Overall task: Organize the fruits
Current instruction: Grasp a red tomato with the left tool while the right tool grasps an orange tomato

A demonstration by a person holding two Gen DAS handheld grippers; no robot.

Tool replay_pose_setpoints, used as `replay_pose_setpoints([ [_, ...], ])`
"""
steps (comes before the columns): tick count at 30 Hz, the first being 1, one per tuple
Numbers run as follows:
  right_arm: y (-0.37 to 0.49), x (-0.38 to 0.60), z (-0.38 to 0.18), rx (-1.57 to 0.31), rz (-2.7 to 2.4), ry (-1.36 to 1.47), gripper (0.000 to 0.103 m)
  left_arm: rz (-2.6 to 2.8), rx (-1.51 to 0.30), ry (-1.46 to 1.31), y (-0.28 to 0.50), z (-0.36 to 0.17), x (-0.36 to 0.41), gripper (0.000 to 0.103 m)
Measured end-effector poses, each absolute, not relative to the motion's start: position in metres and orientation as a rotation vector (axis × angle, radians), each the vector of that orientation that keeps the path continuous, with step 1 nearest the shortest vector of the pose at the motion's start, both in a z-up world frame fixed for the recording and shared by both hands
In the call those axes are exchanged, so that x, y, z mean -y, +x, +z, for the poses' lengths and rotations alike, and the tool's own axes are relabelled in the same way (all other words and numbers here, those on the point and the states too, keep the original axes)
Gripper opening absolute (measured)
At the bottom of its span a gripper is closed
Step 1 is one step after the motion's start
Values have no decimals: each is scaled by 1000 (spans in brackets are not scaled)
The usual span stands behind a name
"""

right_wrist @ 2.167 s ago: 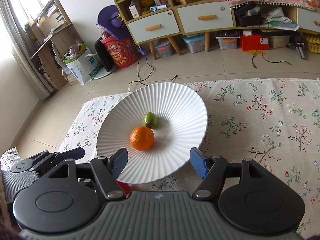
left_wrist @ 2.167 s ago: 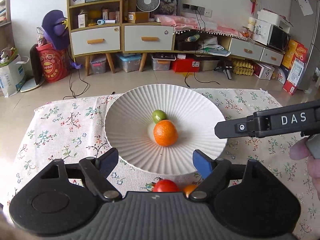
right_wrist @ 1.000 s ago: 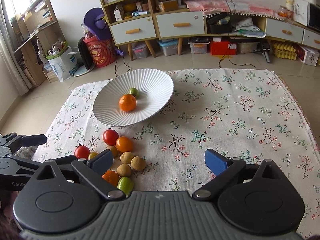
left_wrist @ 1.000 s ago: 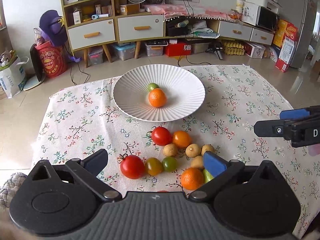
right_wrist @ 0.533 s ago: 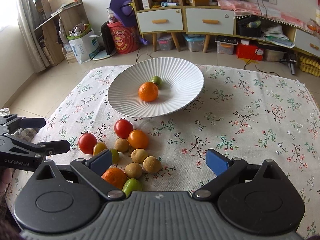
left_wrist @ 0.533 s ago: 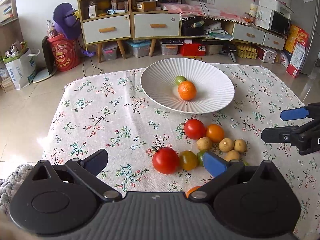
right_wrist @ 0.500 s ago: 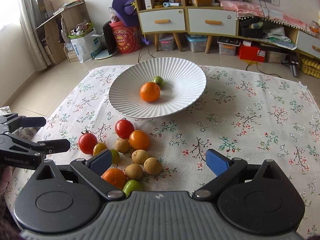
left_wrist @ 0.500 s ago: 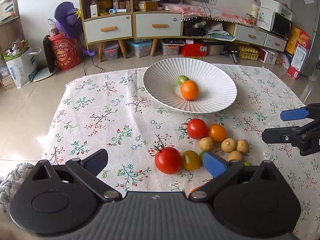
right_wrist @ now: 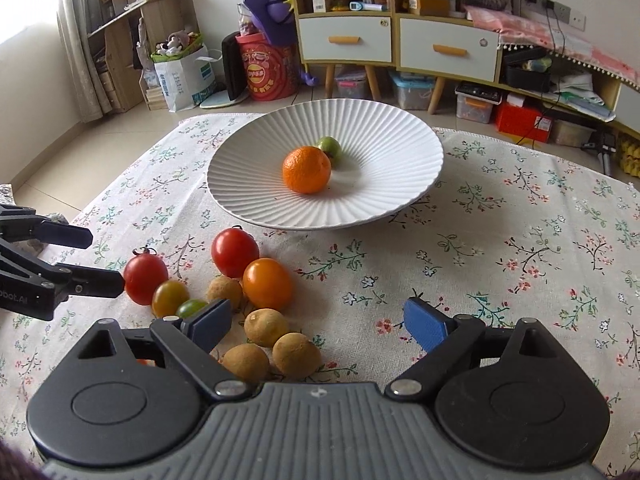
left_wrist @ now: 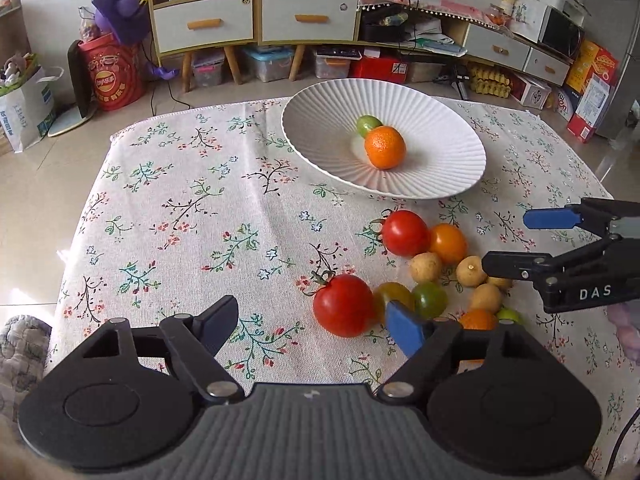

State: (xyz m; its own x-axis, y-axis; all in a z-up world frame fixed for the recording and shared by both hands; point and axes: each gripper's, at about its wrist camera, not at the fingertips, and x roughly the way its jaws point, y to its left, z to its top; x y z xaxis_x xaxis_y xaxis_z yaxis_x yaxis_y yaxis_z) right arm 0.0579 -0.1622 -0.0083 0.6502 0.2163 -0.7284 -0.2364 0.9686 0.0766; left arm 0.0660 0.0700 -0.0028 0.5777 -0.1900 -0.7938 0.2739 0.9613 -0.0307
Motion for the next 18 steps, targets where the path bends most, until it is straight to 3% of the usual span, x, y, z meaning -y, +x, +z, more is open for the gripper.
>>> replay_pose_setpoints([
  [8,60,162,-7,-810,334,-27,76,-309,-971,215,64,-24,-63,58],
  [14,61,148,-12,-823,363,-91,58,-332,-935,248,63,-31,-54,48],
  [18,64,140,-15,-826,356,-113,53,-329,-932,256,67,-30,-47,43],
])
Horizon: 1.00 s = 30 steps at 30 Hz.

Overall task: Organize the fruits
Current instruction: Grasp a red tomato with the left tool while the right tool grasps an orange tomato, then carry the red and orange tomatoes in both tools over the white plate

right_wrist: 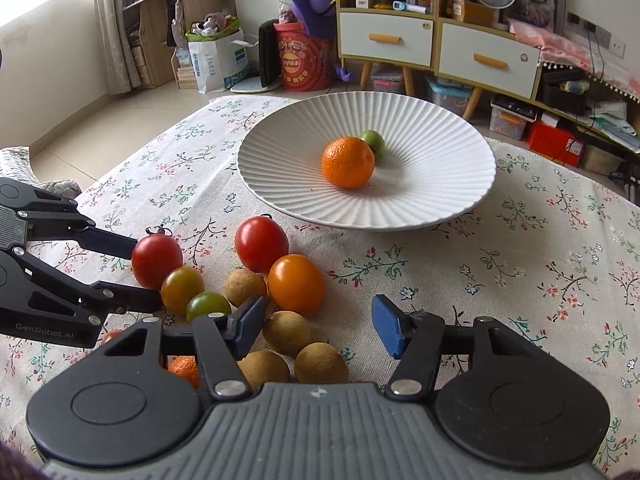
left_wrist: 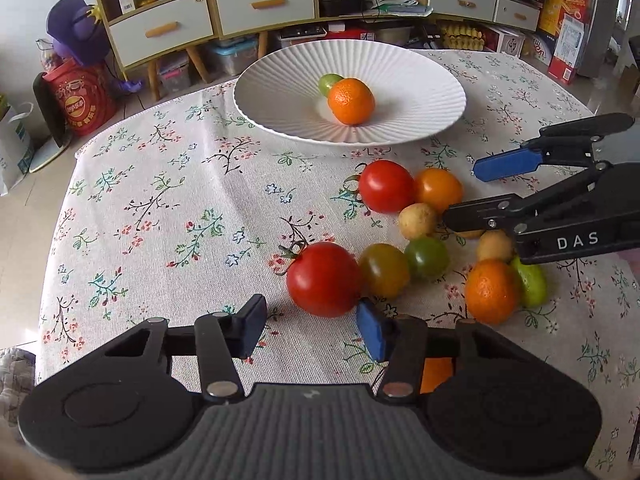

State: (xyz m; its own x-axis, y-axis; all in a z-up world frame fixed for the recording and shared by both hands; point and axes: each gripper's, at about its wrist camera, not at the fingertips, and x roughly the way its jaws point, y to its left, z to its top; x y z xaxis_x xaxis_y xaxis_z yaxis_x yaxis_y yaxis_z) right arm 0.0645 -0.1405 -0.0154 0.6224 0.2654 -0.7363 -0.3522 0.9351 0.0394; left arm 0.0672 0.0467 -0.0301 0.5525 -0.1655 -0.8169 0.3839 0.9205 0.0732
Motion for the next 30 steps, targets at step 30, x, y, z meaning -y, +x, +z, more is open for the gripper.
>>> replay_pose_setpoints([
  [30,62,126,-22,-814,379,-141,29,-299,-914,258,79,-29,-38,35],
])
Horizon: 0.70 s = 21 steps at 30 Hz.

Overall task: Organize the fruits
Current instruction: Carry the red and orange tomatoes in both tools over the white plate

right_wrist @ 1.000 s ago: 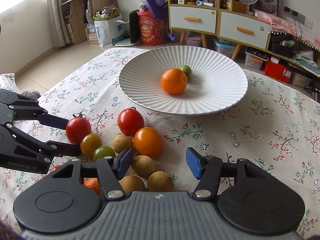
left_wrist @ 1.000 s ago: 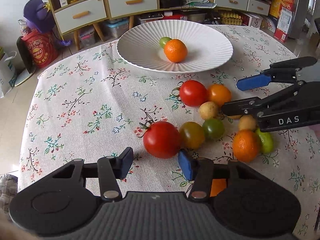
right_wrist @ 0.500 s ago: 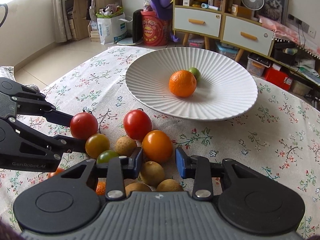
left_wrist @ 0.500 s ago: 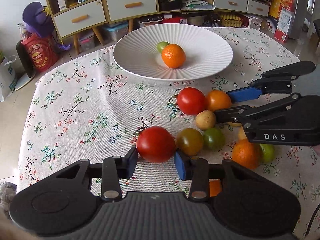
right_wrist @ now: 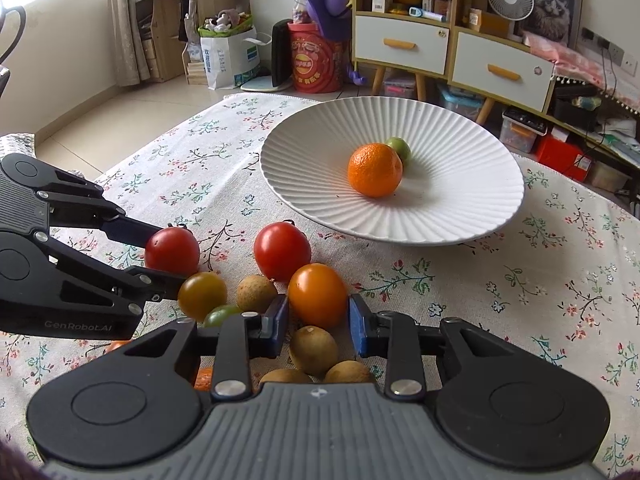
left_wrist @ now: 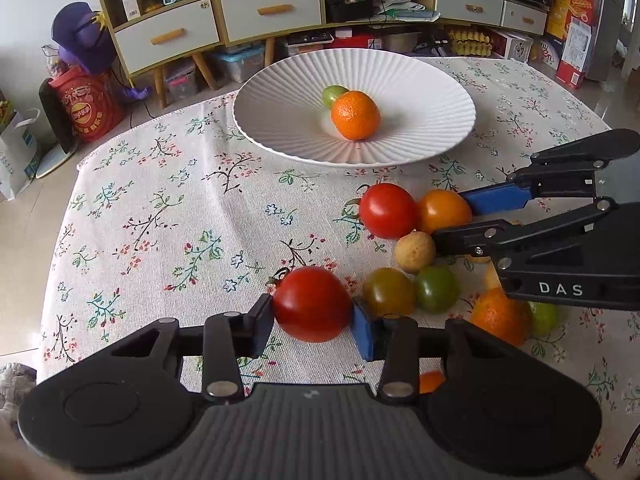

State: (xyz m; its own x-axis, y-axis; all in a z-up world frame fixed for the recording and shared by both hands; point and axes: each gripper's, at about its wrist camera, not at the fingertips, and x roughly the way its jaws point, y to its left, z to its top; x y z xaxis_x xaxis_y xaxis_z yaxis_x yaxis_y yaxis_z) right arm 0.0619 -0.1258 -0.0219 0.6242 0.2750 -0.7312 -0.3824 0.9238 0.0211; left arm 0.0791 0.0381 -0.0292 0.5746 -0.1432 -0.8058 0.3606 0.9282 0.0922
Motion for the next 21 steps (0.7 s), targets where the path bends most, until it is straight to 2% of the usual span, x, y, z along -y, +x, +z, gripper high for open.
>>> replay_pose_setpoints([
  [8,61,135,-11,-807,384,-68,28,-258,-921,209,78,-23,-47,34],
  [21,76,157,13,-710,352,-26,28,-256,-788,145,101,12,-30,34],
])
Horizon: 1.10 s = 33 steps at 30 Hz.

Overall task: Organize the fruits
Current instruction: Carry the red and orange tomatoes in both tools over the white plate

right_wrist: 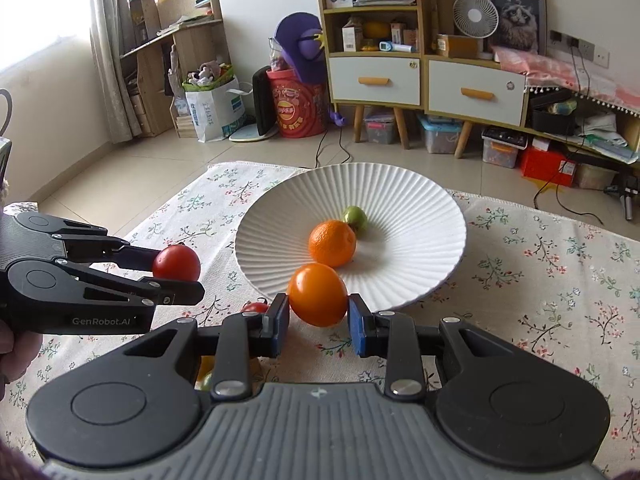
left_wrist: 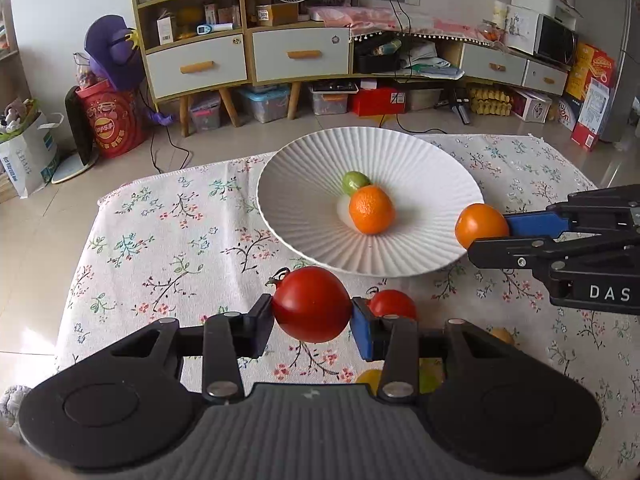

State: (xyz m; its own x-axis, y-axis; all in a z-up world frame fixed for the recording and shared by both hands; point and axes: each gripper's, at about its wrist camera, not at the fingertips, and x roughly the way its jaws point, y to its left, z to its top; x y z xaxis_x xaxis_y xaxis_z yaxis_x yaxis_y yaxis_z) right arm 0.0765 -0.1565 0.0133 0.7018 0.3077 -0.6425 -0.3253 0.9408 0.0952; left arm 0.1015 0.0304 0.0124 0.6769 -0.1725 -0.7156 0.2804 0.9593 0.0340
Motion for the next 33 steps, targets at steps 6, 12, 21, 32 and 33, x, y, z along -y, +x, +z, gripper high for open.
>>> replay_pose_setpoints([
  [6,100,161,10,-693,337,-68,28,-298,-727,203,141,12,-14,35],
  [12,113,161,1,-690,364,-132,28,-321,-716,325,177,-3,-5,35],
  [21,124,162,-16,-705,365,-167,28,-410,-726,441,195,-17,-1,35],
  [32,121,160,-14,-703,372,-175,29,-428,-710,448,197,-17,3,43],
  [33,120,160,-13,-703,370,-176,30,-426,-710,445,196,-16,2,48],
])
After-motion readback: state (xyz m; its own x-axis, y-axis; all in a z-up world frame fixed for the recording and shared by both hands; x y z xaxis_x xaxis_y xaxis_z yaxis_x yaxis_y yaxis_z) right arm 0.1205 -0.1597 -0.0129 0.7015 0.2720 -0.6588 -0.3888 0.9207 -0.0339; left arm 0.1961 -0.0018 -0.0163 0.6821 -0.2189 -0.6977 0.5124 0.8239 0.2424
